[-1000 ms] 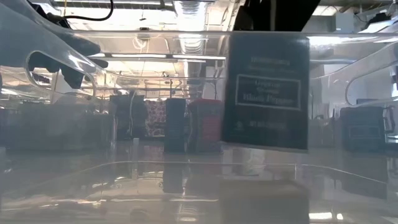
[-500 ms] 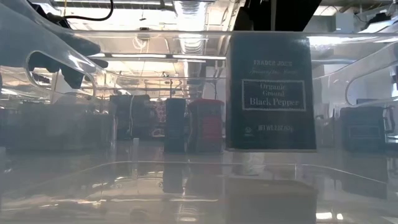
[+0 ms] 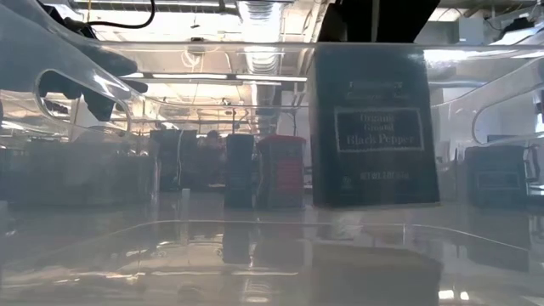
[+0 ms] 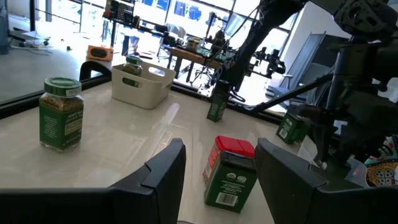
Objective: Sort spices by type
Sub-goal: Put the top left black seasoning can into the transparent bin
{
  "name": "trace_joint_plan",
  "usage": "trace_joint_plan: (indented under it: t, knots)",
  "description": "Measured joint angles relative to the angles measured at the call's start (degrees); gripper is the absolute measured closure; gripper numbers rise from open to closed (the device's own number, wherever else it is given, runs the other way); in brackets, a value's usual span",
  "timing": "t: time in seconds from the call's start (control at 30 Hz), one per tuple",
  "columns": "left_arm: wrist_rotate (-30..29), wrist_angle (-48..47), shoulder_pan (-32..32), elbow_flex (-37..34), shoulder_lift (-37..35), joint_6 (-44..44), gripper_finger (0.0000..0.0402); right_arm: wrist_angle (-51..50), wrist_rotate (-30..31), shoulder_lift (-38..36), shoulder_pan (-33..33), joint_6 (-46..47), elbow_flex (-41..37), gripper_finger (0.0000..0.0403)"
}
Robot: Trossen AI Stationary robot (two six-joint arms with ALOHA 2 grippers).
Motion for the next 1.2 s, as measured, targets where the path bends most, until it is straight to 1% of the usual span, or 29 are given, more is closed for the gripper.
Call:
trace_joint_plan:
  t: [0.27,0.37,0.73,0.83,1.03,1.1,1.2]
  knots:
    - [0.01,0.0,-0.01,0.0,0.0,0.0,0.0219,1.15,0.17,-0.02,0.0,0.48,0.0,0.0181]
    - [-0.01,0.0,-0.01,0.0,0.0,0.0,0.0219,1.21,0.17,-0.02,-0.02,2.43,0.0,0.0174]
    - [0.01,0.0,0.0,-0.01,0.0,0.0,0.0219,2.94,0.31,-0.23,-0.7,5.75,0.0,0.0172]
    - [0.01,0.0,0.01,-0.01,0.01,0.0,0.0219,5.47,0.37,-0.33,-0.96,6.47,0.0,0.0172]
    - [0.01,0.0,0.0,0.0,0.0,0.0,0.0219,9.78,0.19,-1.1,-0.23,4.94,0.0,0.0172]
    - [0.01,0.0,0.01,-0.02,0.0,0.0,0.0219,10.0,-1.98,-1.2,0.05,4.94,0.0,0.0172]
    - [0.01,0.0,0.01,0.0,0.02,0.0,0.0219,9.72,-7.1,-1.14,0.67,4.89,0.0,0.0172]
